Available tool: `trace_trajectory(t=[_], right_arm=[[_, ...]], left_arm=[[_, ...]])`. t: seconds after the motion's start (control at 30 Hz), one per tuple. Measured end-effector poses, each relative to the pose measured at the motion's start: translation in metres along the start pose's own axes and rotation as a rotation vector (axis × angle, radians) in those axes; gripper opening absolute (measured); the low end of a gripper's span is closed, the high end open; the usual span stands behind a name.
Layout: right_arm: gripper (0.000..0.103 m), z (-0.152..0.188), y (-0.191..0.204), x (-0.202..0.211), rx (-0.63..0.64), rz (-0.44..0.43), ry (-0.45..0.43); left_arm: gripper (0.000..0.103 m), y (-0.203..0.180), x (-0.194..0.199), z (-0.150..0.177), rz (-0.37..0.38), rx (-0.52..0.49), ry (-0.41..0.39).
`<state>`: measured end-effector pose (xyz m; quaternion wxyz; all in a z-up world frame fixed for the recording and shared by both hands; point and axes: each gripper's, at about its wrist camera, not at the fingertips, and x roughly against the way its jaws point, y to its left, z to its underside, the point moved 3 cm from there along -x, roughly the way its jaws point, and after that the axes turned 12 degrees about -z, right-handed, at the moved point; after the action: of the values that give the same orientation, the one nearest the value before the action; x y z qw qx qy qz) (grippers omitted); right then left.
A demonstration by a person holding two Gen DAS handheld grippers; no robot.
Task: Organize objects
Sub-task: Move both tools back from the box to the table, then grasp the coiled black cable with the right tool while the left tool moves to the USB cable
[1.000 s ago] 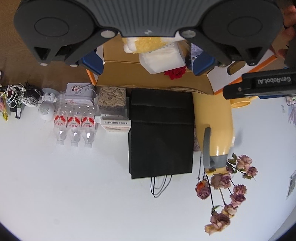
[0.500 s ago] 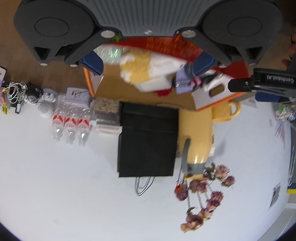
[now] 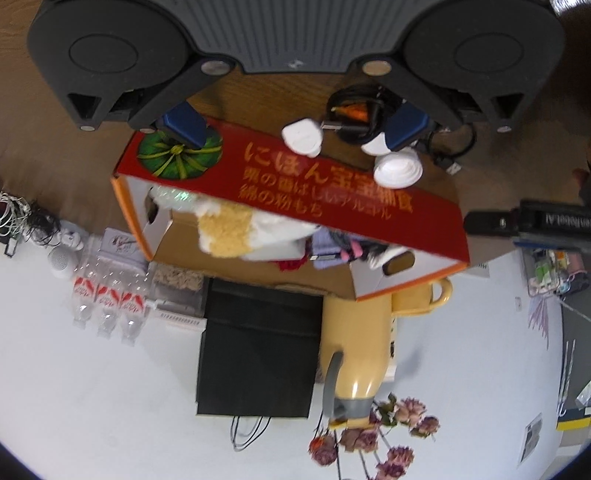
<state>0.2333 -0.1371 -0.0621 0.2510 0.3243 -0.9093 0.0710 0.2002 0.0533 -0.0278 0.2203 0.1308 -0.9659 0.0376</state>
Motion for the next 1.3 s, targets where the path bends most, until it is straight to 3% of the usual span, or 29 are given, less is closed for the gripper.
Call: trace_trajectory(t=[0.17,0.37,0.5,0.63,0.73,0.97,1.3], right_arm=[[0.101,0.003,0.006,-0.009,-0.002,-0.022,0.04],[0.091,0.002,0.013,-0.013,-0.025,-0.088,0.063],[0.069,0.003,0.011,-0.021,-0.067,-0.132,0.103],[0.068,0.004,0.01,-0.023,-0.093,-0.144,0.109],[0.055,0.004,0.011,-0.022,-0.09,-0.152,0.104],[0.051,0.004,0.012,-0.022,-0.09,-0.151,0.09],[0.051,-0.001,0.015,-0.008,-0.045,-0.105,-0.001]], left_arm=[[0.103,0.0,-0.001,0.0,0.01,0.001,0.009],[0.103,0.0,-0.001,0.0,0.018,0.004,0.011],[0.103,-0.001,0.0,0.0,0.022,0.002,0.01],[0.103,0.0,0.001,0.001,0.026,0.0,0.01],[0.103,-0.001,0.002,0.001,0.026,-0.002,0.01],[0.103,-0.001,0.001,0.001,0.025,-0.002,0.011],[0.103,-0.001,-0.001,0.002,0.022,-0.006,0.021]])
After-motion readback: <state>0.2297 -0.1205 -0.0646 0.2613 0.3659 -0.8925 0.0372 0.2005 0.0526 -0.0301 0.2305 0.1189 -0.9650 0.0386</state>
